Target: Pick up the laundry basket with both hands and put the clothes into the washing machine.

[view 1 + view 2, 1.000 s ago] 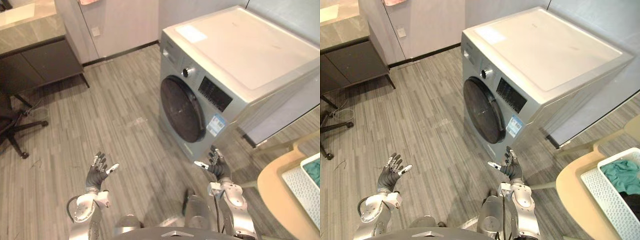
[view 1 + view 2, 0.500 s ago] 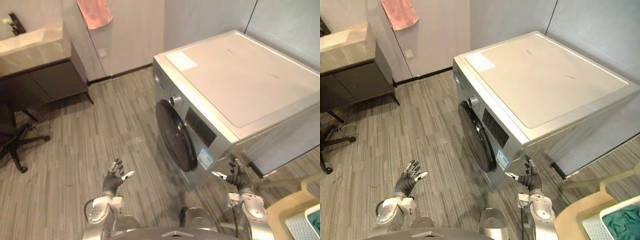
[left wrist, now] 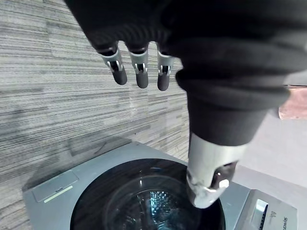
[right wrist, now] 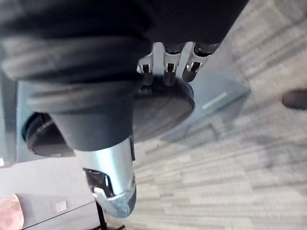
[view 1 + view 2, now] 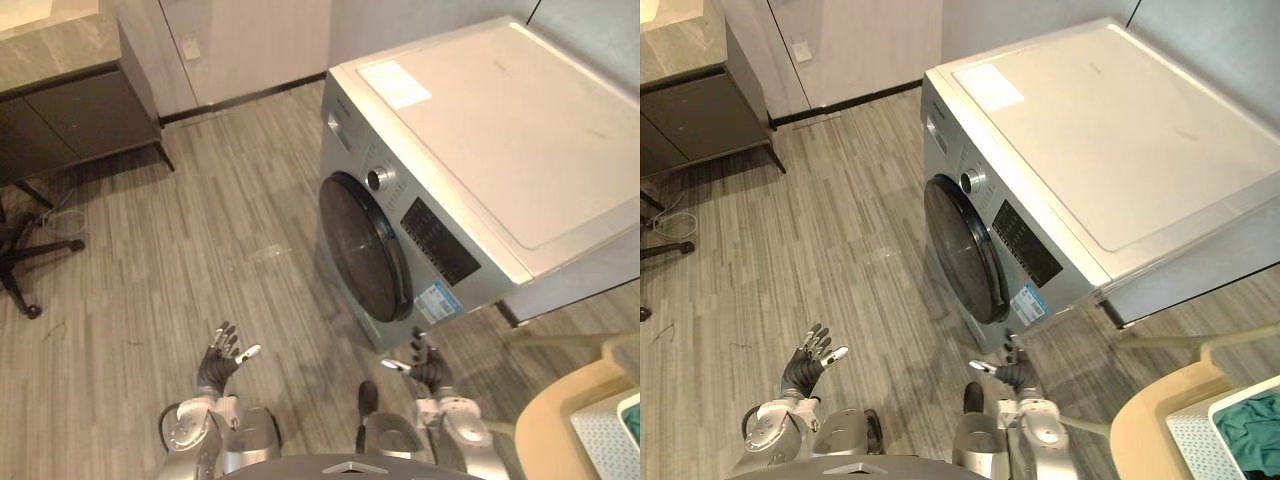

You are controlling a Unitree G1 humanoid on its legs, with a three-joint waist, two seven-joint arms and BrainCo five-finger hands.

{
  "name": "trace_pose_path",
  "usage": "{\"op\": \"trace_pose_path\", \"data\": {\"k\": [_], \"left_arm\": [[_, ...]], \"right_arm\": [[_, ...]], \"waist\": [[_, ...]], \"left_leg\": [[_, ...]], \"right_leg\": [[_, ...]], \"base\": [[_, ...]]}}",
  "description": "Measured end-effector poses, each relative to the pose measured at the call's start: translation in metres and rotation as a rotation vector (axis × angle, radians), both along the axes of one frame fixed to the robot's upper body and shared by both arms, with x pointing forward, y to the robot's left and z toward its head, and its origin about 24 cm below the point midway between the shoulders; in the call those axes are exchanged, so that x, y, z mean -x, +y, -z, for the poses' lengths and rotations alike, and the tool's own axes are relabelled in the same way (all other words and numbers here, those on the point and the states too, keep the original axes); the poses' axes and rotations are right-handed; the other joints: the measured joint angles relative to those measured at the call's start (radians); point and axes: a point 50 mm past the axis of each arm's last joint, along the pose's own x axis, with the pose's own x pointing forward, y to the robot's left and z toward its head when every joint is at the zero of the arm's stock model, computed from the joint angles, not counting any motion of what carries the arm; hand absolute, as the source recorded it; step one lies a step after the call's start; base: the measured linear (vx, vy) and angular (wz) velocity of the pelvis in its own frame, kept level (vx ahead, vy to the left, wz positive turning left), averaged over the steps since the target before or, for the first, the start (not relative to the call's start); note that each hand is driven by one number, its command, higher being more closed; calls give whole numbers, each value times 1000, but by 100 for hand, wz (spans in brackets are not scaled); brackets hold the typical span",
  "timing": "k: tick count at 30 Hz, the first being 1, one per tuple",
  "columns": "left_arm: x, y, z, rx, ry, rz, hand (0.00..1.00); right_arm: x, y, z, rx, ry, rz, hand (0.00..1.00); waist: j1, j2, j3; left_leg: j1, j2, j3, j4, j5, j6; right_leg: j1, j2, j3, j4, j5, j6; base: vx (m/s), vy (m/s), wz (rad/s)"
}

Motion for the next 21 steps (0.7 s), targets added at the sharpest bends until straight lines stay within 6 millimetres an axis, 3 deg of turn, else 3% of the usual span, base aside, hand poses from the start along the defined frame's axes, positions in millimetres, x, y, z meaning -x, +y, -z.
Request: {"op": "trace_pose_path", "data": {"k": [3, 9, 15, 21], "left_arm": [[-1, 1, -4, -5, -19, 0, 0], [-4, -4, -6, -10, -30, 30, 0], [-4, -8, -7, -12, -33, 56, 0], [-3, -4, -6, -29, -31, 63, 0]], "right_arm": [[8, 7, 9, -35, 43, 15, 0], [7, 8, 8, -36, 38, 15, 0], [-24, 7, -9, -8, -62, 20, 0], [-50, -20, -38, 111, -188, 133, 0]], "waist": [[2, -4, 2], [12, -40, 13], [33, -67, 29], [51, -90, 42]], "left_leg": [[6, -13, 13, -23, 8, 3], [14, -31, 23, -43, 20, 17], [28, -55, 23, -74, 42, 29], [25, -80, 19, -90, 64, 39]], "right_leg": [[-1, -4, 7, -20, 16, 4], [-5, -15, 22, -39, 32, 9], [2, -34, 21, -49, 47, 12], [-7, -56, 17, -49, 55, 17]], "base": [[57, 9, -9], [10, 8, -5], [-60, 7, 2], [-81, 9, 4]]}}
